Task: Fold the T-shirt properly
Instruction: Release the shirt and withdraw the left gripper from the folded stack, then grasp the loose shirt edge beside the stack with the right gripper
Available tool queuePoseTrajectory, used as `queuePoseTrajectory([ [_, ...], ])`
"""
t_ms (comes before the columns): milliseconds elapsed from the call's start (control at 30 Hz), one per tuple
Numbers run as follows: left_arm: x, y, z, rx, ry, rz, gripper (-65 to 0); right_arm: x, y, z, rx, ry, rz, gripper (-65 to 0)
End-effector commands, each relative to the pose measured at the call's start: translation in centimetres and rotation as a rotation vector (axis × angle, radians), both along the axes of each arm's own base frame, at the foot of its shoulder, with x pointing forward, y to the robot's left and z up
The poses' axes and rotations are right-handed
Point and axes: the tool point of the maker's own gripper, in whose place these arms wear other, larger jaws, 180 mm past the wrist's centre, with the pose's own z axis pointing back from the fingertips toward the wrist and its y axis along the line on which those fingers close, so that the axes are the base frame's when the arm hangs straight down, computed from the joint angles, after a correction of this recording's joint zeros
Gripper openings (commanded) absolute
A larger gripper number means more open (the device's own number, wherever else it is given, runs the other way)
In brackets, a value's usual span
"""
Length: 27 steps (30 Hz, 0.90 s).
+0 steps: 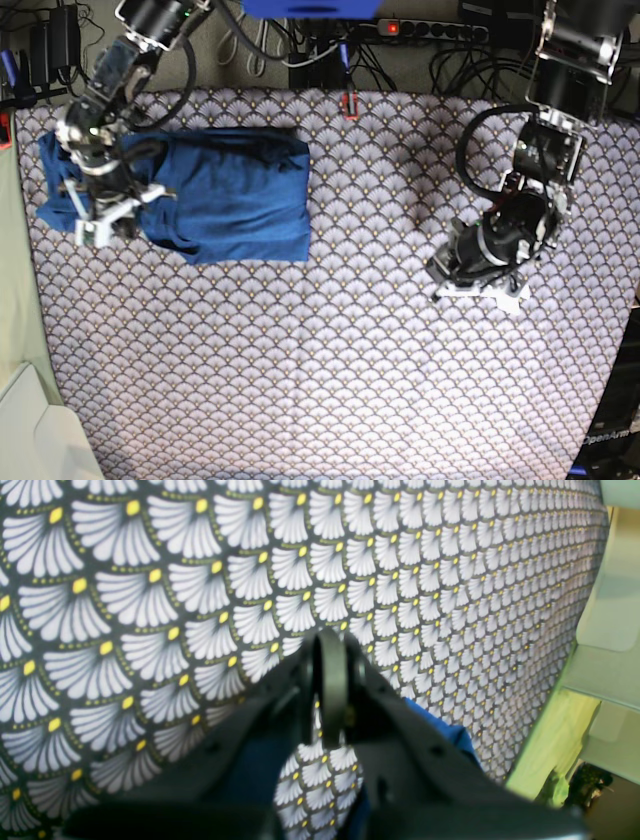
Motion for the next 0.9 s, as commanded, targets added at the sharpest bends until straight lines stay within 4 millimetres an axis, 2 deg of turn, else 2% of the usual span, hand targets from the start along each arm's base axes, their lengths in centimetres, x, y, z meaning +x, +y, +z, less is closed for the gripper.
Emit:
queuePoseTrajectory([
  [0, 0.7, -0.2, 1.4, -0.054, -0.009, 0.010, -64.2, 1.0, -0.9, 2.4, -0.022, -0.083, -0.012, -65.0],
  [67, 0.5, 0.7, 1.3, -0.033, -0.005, 0.014, -64.1, 0.7, -2.0, 3.2, -0.042, -0.097, -0.041, -65.0],
  [233, 0.3, 1.3, 1.2, -0.020, 0.001, 0.016, -63.7, -0.2, -6.0, 4.8, -0.064, -0.137, -0.167, -65.0],
  [367, 0.0, 1.6, 1.0, -0.013, 0.015, 0.007, -63.5, -0.8, -7.3, 5.0, -0.066, -0.136, -0.215, -64.7],
  [500, -1.2, -0.3, 1.1, -0.087, 0.087, -0.075, -61.1, -1.3, -7.8, 4.8, -0.080, -0.123, -0.217, -54.4],
  [733, -2.4, -3.1, 1.9, -0.156, 0.116, -0.159, -41.1, -3.5, -8.2, 4.3, -0.114, -0.077, -0.220, -29.3],
  [800, -2.4, -3.3, 1.9, -0.160, 0.115, -0.162, -36.0, -4.2, -8.5, 4.0, -0.128, -0.026, -0.214, -26.2],
  [867, -2.4, -3.4, 2.0, -0.163, 0.113, -0.164, -32.4, -4.7, -8.7, 3.2, -0.128, 0.042, -0.207, -26.1],
])
